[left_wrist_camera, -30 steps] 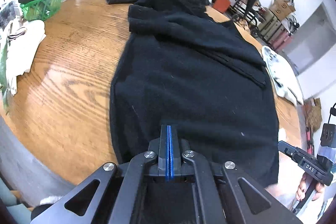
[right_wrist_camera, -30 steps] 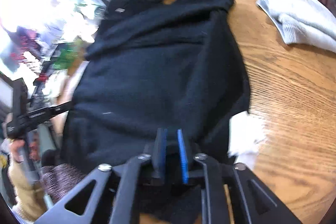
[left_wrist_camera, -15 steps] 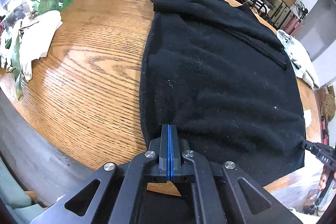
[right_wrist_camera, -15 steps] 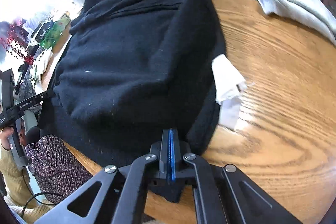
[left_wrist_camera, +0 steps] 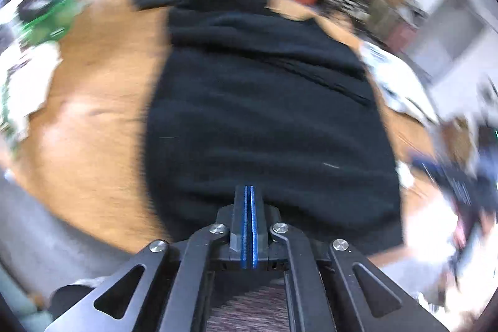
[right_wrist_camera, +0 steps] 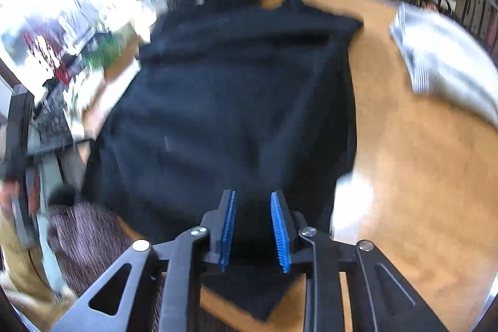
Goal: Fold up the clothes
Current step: 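Release the sweatshirt from both tools and smooth the folded body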
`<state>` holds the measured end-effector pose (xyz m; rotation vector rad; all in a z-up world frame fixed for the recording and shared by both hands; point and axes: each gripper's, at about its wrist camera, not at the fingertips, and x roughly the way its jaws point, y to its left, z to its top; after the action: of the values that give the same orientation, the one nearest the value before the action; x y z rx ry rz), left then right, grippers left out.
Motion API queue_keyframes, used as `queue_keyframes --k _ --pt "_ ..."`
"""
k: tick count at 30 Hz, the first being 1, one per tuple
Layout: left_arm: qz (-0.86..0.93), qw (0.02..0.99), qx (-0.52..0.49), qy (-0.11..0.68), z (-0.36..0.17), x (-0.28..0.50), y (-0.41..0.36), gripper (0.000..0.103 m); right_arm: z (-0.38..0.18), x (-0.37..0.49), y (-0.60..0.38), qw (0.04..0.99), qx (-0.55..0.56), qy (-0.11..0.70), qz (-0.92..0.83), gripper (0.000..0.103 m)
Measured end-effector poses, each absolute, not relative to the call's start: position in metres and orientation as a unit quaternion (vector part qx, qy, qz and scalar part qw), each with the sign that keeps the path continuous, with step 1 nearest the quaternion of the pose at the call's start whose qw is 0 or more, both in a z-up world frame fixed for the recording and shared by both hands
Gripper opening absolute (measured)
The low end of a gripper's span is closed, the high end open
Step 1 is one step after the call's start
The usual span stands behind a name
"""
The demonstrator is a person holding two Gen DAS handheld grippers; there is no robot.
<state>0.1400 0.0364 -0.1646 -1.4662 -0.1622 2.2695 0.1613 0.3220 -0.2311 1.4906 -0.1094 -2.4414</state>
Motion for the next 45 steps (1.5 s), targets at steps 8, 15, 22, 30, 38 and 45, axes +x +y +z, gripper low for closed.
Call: queue_keyframes --k 8,15,22,30,38,45 --pt "0.788 0.250 -0.561 -0.047 -0.211 0.139 0.092 0.003 -0.239 0.008 0.296 0.109 0.518 -0.057 -0.846 0.035" --pt "0.776 0.275 -0.562 -0.075 -0.218 0.145 0.086 0.003 -0.271 -0.106 0.237 0.072 0.536 -0.023 -0.841 0.038" --pt "0.727 0.278 -0.601 -0.180 -0.237 0.136 0.060 0.003 -0.286 -0.147 0.208 0.029 0.570 0.044 -0.820 0.042" --pt "0.710 0.282 -0.622 -0.171 -0.240 0.131 0.067 0.003 -0.292 -0.192 0.188 -0.008 0.570 0.082 -0.818 0.044" --pt "0.717 0.279 -0.616 -0.167 -0.241 0.134 0.075 0.003 -0.300 -0.232 0.204 -0.008 0.594 0.016 -0.804 0.066" --pt "0.723 0.271 -0.612 -0.171 -0.240 0.139 0.080 0.003 -0.298 -0.215 0.206 0.031 0.556 0.013 -0.831 0.056"
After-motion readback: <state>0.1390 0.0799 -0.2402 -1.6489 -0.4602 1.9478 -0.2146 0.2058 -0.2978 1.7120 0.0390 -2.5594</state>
